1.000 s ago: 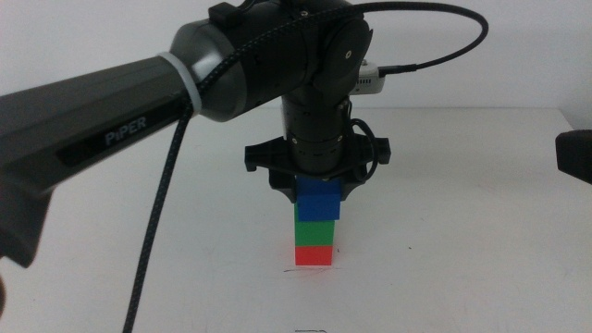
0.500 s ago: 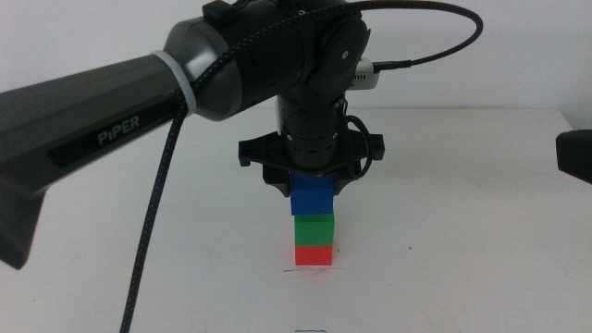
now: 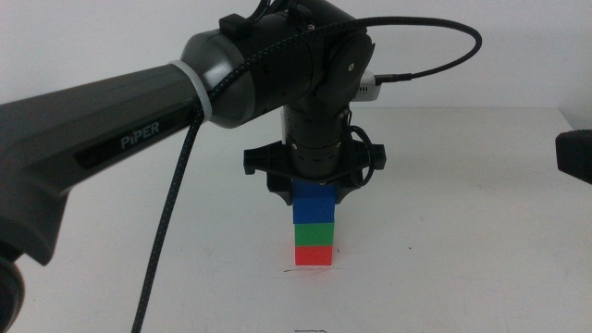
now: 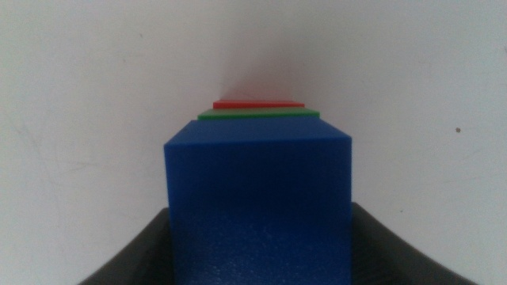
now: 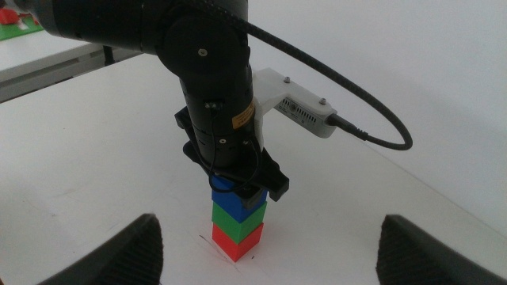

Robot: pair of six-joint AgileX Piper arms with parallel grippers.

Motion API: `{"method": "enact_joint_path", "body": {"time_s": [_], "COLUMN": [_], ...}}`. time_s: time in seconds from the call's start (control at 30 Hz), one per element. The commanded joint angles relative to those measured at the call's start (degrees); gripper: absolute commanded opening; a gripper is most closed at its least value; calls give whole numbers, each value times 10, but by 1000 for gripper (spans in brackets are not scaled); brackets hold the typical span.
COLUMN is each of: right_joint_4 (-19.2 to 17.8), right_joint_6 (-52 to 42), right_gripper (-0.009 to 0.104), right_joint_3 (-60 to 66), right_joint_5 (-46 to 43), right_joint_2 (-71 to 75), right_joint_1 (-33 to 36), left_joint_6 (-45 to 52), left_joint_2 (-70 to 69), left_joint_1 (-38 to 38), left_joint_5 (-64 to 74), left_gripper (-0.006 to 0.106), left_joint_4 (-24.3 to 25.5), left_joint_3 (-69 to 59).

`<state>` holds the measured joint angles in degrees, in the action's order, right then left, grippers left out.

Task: Stack red cubes first, then green, then blue cubes in a specific spot.

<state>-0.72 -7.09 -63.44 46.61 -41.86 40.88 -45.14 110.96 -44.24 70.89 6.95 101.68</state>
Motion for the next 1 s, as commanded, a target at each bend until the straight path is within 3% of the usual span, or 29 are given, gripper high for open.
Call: {"method": "enact_joint_path", "body": {"time_s": [0.0,0.07,0.1,0.17,0.23,0.4,0.57,0.97], "right_joint_4": [-5,-5,-5,-5,-5,-5,-5,-5], "right_joint_6": [-7,-7,-7,-7,-7,-7,-7,-7], "right_gripper": [78,78,78,78,78,78,78,78], "right_joint_3": [-14,-14,-14,-14,-14,-14,-14,-14], "right_joint_5": [-41,-41,-41,-41,-41,-41,-41,-41], "right_joint_2": [0,0,0,0,0,0,0,0], "right_joint_1": [-3,-3,-3,-3,-3,-3,-3,-3], "left_joint_6": [-5,-5,4,6,8,8,10,35], "left_joint_2": [-31,-31,-31,-31,-31,-31,-33,-92], "left_joint_1": [-4,-4,-4,-4,-4,-4,-4,-3], "left_joint_5": [44,43,43,42,35,34,35,38], "left_gripper": [1,6,22,29,61,80,91,91], "left_joint_4": [11,11,11,10,9,10,11,21], "left_joint_3": [13,13,13,13,13,13,15,15]}}
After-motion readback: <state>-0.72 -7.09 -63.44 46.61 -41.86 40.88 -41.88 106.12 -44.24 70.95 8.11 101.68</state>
